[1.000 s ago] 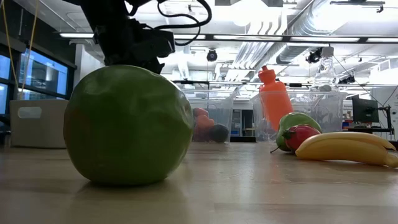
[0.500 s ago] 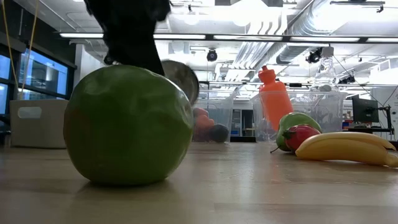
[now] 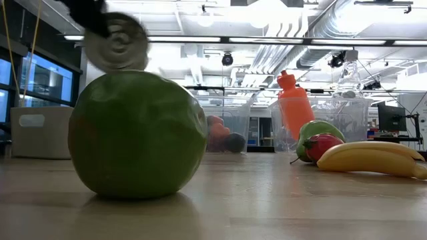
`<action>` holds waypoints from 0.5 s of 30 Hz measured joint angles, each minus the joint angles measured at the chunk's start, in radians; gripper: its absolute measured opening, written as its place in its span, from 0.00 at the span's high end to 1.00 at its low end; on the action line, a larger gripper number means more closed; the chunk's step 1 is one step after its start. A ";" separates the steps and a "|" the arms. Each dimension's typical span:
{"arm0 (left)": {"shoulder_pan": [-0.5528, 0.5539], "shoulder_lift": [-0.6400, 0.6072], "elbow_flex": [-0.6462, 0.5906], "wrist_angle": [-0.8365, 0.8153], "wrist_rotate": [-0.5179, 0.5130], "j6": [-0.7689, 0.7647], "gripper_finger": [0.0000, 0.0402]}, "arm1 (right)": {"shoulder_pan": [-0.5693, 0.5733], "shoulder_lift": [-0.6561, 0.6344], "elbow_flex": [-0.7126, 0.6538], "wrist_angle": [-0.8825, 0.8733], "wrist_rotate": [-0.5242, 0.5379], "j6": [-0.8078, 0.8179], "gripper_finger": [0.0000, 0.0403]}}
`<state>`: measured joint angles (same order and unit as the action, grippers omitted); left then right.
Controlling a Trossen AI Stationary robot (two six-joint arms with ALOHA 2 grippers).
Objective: Pick & Place Food Item
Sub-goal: Put the blue pink tuna can into the grey bin
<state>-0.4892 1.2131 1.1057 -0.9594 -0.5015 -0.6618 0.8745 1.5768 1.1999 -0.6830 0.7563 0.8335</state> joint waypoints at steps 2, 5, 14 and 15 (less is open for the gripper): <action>-0.007 -0.033 0.000 -0.096 0.000 -0.017 0.52 | 0.000 0.000 0.000 0.000 0.001 0.000 0.63; -0.006 -0.072 0.000 -0.216 0.003 -0.015 0.52 | 0.000 0.000 0.000 0.001 0.004 0.000 0.63; 0.067 -0.080 0.103 -0.630 0.089 -0.165 0.52 | -0.001 0.000 0.000 0.018 0.028 -0.027 0.63; 0.084 -0.082 0.103 -0.618 0.112 -0.139 0.52 | -0.004 0.000 0.000 0.020 0.029 -0.027 0.63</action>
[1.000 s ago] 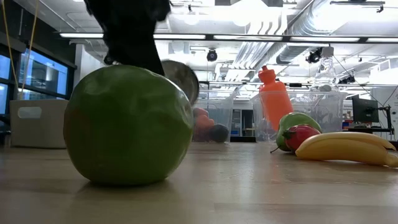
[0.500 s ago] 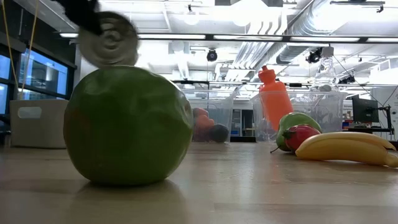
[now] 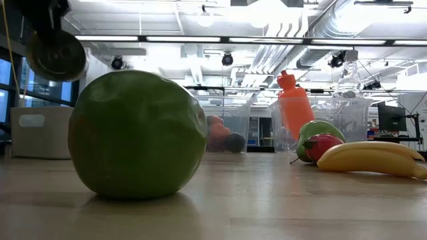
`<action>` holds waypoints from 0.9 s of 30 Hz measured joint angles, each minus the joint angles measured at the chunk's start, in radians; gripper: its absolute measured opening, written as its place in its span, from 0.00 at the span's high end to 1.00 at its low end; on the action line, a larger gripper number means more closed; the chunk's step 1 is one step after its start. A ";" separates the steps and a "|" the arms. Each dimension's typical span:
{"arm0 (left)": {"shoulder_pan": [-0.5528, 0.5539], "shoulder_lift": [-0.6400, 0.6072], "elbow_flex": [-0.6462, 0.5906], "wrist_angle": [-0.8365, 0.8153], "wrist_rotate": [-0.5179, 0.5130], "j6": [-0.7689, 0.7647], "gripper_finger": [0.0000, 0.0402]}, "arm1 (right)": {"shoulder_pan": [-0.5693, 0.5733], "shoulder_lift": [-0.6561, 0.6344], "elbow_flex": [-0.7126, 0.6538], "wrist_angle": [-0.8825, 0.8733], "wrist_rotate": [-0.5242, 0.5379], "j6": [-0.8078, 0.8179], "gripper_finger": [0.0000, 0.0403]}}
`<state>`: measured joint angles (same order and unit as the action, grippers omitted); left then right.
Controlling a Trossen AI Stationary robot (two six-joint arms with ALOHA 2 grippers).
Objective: Pick & Place Food Item
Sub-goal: Put the blue pink tuna can into the grey bin
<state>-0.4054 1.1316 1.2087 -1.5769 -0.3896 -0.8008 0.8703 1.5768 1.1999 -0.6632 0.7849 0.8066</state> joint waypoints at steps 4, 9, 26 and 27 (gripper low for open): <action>0.053 0.030 0.000 -0.003 0.049 0.164 0.52 | -0.013 0.000 0.000 0.000 -0.004 0.000 0.63; 0.138 0.113 -0.001 0.005 0.051 0.319 0.52 | -0.014 0.000 0.000 0.002 -0.007 0.000 0.63; 0.154 0.220 -0.001 0.006 0.070 0.463 0.51 | -0.013 0.000 0.000 0.002 -0.007 0.000 0.63; 0.143 0.217 -0.001 0.007 0.072 0.451 0.51 | -0.013 0.000 0.000 0.002 -0.006 0.000 0.63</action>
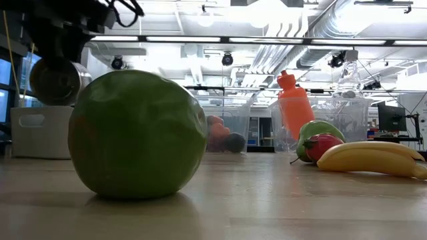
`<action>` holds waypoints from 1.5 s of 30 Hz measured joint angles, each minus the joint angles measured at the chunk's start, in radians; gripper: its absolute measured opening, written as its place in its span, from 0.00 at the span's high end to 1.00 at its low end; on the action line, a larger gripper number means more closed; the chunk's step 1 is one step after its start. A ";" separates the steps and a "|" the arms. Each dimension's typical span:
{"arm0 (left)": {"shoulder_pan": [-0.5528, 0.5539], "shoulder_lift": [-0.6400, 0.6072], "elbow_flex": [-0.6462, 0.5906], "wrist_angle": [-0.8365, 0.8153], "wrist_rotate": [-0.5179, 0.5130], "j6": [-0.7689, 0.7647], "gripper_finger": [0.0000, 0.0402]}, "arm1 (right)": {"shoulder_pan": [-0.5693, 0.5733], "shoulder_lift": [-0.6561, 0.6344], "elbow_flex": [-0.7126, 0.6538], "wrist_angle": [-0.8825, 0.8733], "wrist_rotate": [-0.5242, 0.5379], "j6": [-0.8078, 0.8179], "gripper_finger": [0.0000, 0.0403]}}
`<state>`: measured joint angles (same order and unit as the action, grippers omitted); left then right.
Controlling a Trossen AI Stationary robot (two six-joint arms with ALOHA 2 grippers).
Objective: Pick & Place Food Item
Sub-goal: Put the blue pink tuna can into the grey bin
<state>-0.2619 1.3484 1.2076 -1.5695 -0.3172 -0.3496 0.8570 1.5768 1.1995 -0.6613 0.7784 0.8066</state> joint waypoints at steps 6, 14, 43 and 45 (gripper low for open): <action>-0.043 -0.005 0.000 0.000 0.034 -0.009 0.51 | 0.000 0.000 0.000 0.000 0.000 0.000 0.63; -0.027 -0.005 0.000 -0.001 0.000 -0.003 0.51 | 0.000 0.000 0.000 0.000 0.000 0.000 0.63; 0.035 -0.001 -0.060 0.009 0.079 0.057 0.51 | 0.000 0.000 0.000 0.000 0.000 0.000 0.63; 0.033 -0.001 -0.060 0.012 0.076 0.074 0.51 | 0.000 0.000 0.000 0.000 0.000 0.000 0.63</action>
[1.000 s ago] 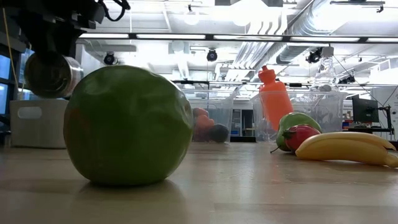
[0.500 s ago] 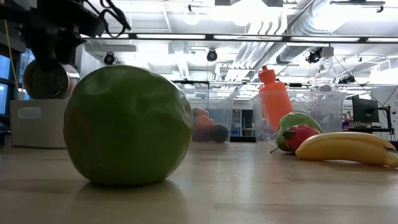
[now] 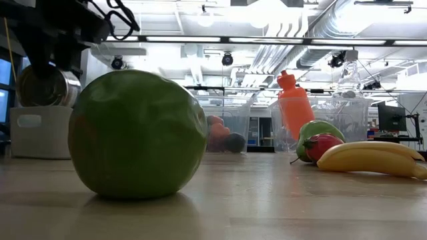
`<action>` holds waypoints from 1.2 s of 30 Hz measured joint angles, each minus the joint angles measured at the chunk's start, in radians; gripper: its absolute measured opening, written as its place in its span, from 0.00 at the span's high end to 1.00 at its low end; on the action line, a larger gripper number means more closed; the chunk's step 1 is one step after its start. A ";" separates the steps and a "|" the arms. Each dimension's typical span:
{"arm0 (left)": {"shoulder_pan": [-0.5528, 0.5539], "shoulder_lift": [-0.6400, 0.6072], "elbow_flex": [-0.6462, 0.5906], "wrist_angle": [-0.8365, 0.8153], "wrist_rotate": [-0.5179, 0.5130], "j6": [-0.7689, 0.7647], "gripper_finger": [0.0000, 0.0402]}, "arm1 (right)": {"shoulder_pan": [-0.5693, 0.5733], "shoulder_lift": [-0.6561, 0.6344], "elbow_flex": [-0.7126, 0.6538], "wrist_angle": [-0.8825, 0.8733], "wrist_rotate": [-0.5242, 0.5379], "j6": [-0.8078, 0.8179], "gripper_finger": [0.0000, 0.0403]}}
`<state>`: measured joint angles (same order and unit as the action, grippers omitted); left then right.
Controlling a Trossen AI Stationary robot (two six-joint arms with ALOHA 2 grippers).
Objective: Pick & Place Food Item
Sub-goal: Put the blue pink tuna can into the grey bin
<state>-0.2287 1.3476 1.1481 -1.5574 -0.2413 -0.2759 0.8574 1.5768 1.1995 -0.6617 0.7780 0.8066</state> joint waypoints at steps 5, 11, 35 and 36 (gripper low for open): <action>0.015 0.000 0.000 0.026 -0.001 0.083 0.51 | 0.000 0.000 0.000 0.000 0.000 0.000 0.63; 0.058 0.000 0.000 0.049 -0.022 0.094 0.50 | 0.000 0.000 0.000 0.000 0.000 0.000 0.63; 0.101 0.089 -0.021 0.054 -0.035 0.018 0.48 | 0.000 0.000 0.000 0.000 -0.027 0.018 0.63; 0.095 0.089 -0.021 0.058 -0.028 0.032 0.48 | 0.000 0.000 0.000 0.000 -0.027 0.011 0.63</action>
<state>-0.1341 1.4368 1.1269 -1.4995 -0.2692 -0.2440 0.8574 1.5768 1.1995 -0.6621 0.7513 0.8178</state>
